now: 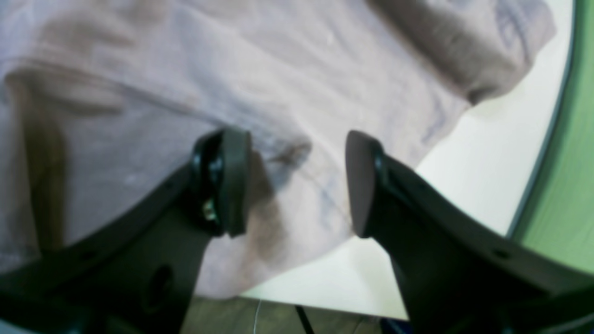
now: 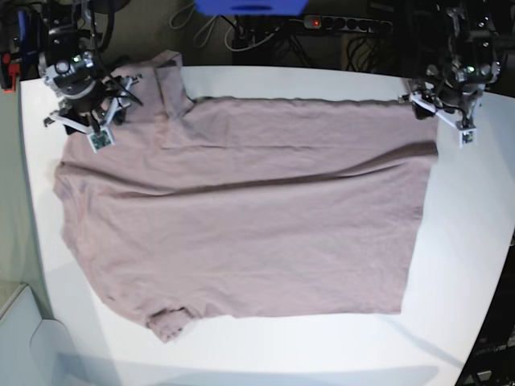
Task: Layout the t-shirt on the table in an organized manner, then fold the t-shirt properly
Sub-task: 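Hold the collar-side corners with both grippers and tension the shirt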
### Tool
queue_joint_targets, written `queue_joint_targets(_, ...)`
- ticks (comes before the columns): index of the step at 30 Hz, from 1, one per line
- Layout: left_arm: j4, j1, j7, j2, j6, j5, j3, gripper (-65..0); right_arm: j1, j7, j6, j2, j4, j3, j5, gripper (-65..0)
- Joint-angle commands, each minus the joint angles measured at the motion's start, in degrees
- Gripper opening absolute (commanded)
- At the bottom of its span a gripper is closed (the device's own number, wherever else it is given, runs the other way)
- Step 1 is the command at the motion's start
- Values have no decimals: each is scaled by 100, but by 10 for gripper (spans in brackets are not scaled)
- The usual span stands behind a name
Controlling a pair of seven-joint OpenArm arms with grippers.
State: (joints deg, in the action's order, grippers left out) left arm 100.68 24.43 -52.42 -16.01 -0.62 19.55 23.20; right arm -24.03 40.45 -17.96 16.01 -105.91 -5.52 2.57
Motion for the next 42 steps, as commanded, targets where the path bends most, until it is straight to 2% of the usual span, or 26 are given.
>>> queue_joint_targets(1, 72, -12, 60, -65, 23, -8, 40, -282, 16, -111, 50, 47, -104, -33, -15, -318)
queue_joint_targets(11, -701, -267, 69, -74, 23, 19, 40, -284, 16, -111, 50, 47, -104, -50, -6, -318)
queue_joint_targets(13, -763, -284, 69, -65, 23, 27, 40, -304, 16, -111, 50, 30, -104, -138, -15, -318)
queue_joint_targets(15, -780, -328, 69, -65, 23, 27, 40, -387, 16, -111, 50, -58, -130, -244, -6, -318)
queue_joint_targets(19, -789, -337, 69, -56, 23, 27, 40, -650, 16, -111, 50, -111, -139, -402, -6, -318)
queue_joint_targets(22, -789, -337, 69, -47, 23, 27, 40, -622, -116, -102, 50, -111, -139, -402, -6, -317)
queue_joint_targets(24, -789, -337, 69, -39, 23, 27, 40, -640, -247, -111, 50, -120, -244, -367, -15, -317)
queue_joint_targets(31, -789, -346, 69, -39, 23, 36, 14, -647, -705, -102, 50, -427, -904, -340, -15, -316)
queue_joint_targets(42, -780, -346, 69, -30, 23, 36, -4, -647, -1232, -84, 50, -893, -886, -340, -15, -316)
